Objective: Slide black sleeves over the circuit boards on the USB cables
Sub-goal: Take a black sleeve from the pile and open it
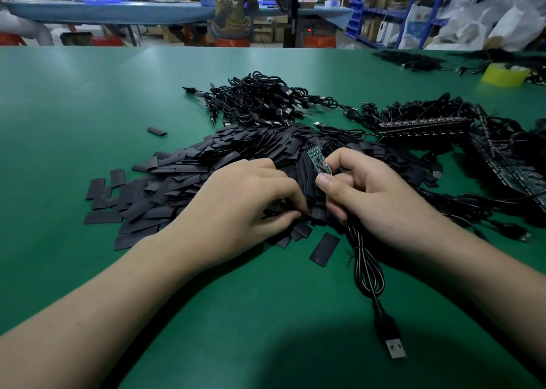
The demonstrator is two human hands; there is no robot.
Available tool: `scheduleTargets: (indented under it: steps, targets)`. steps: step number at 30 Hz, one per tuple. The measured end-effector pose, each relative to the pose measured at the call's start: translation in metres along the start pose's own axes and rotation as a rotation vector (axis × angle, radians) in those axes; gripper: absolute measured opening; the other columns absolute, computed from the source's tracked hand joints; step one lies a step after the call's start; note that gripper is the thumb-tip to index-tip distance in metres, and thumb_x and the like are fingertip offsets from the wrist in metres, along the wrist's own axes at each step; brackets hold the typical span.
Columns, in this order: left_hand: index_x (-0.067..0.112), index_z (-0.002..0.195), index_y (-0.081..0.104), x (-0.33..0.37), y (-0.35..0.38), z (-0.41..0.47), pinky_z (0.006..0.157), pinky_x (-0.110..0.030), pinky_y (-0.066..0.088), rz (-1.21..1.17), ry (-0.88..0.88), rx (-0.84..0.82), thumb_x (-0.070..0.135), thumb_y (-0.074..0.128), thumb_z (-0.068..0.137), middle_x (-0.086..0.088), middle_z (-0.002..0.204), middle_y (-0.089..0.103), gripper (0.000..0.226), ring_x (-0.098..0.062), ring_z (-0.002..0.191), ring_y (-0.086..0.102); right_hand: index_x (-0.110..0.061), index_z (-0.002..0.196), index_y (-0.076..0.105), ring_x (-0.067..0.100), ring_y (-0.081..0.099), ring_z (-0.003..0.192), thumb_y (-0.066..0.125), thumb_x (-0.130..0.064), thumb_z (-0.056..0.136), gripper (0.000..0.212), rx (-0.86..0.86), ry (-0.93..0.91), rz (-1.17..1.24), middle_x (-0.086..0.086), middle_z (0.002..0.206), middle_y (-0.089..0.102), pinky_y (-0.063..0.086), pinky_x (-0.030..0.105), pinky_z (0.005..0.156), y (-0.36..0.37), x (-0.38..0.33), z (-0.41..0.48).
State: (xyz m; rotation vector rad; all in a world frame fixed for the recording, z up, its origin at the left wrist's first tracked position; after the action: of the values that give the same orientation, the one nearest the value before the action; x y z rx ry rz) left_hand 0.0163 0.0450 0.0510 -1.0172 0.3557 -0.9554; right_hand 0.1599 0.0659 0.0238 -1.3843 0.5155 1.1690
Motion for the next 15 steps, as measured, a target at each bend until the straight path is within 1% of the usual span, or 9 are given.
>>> scheduleTargets:
  steps: [2,4,6,8,9,11,13,15]
  targets:
    - [0.025,0.092,0.078,-0.008,-0.001,-0.002,0.074,-0.037,0.053,-0.082,-0.088,0.035,0.022,0.082,0.086,0.013,0.082,0.067,0.008,-0.009,0.081,0.058,-0.033,0.087,0.055,0.015,0.045,0.057,0.054,-0.043,0.100,0.016,-0.001,-0.004,-0.004,-0.006,0.057,0.056,0.038,0.035,0.065,-0.001,0.000,0.000]
    - [0.026,0.094,0.077,-0.017,-0.004,-0.004,0.075,-0.036,0.054,-0.165,-0.187,0.094,0.023,0.084,0.085,0.013,0.081,0.069,0.011,-0.006,0.078,0.063,-0.029,0.089,0.058,0.014,0.046,0.057,0.057,-0.038,0.102,0.015,-0.005,-0.009,0.025,-0.004,0.058,0.055,0.038,0.032,0.064,0.000,-0.001,-0.001]
    - [0.025,0.097,0.077,-0.026,-0.005,-0.005,0.075,-0.028,0.055,-0.329,-0.296,0.153,0.020,0.084,0.084,0.012,0.082,0.073,0.016,-0.007,0.077,0.068,-0.025,0.091,0.062,0.020,0.044,0.060,0.061,-0.039,0.099,0.016,-0.007,-0.004,0.081,0.004,0.063,0.056,0.037,0.038,0.064,0.000,-0.002,-0.001]
    - [0.025,0.098,0.076,-0.032,-0.004,-0.006,0.070,-0.015,0.049,-0.495,-0.375,0.190,0.017,0.084,0.083,0.010,0.080,0.073,0.019,-0.004,0.076,0.068,-0.020,0.093,0.065,0.023,0.042,0.063,0.064,-0.039,0.097,0.020,-0.014,0.006,0.133,0.010,0.068,0.056,0.033,0.041,0.063,0.001,-0.002,-0.002]
    - [0.025,0.098,0.076,-0.032,-0.002,-0.006,0.069,-0.012,0.046,-0.541,-0.389,0.190,0.017,0.083,0.084,0.009,0.080,0.073,0.018,-0.003,0.074,0.066,-0.018,0.093,0.066,0.022,0.041,0.063,0.064,-0.036,0.099,0.019,-0.016,0.010,0.156,0.009,0.069,0.056,0.032,0.039,0.062,0.001,-0.003,-0.003]
    - [0.025,0.098,0.077,-0.030,0.001,-0.007,0.067,-0.014,0.046,-0.559,-0.377,0.174,0.020,0.082,0.085,0.007,0.080,0.074,0.014,-0.005,0.070,0.065,-0.018,0.088,0.068,0.019,0.039,0.061,0.064,-0.030,0.101,0.018,-0.012,0.015,0.175,0.002,0.065,0.054,0.029,0.034,0.058,0.000,-0.002,-0.003]
    - [0.025,0.099,0.078,-0.026,-0.002,-0.007,0.066,-0.017,0.049,-0.510,-0.342,0.188,0.025,0.082,0.085,0.008,0.080,0.075,0.015,-0.006,0.069,0.066,-0.024,0.081,0.068,0.017,0.038,0.057,0.062,-0.027,0.102,0.022,0.001,0.022,0.182,-0.004,0.059,0.048,0.028,0.028,0.054,-0.001,-0.002,-0.003]
    - [0.024,0.103,0.080,-0.019,-0.009,-0.007,0.069,-0.018,0.052,-0.395,-0.274,0.221,0.030,0.084,0.083,0.012,0.084,0.076,0.021,-0.004,0.074,0.069,-0.026,0.079,0.069,0.013,0.039,0.053,0.060,-0.025,0.103,0.025,0.009,0.028,0.205,-0.006,0.056,0.047,0.028,0.024,0.052,-0.002,-0.002,-0.002]
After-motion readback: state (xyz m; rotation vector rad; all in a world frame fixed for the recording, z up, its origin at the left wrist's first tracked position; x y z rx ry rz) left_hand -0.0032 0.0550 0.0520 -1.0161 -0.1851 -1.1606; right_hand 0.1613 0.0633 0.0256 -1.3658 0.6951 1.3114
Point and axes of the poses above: each hand's wrist, its own z-axis towards the middle knuckle, its own y-axis out of the palm, x = y × z, the point moved 8 cm from there along z, towards the middle knuckle
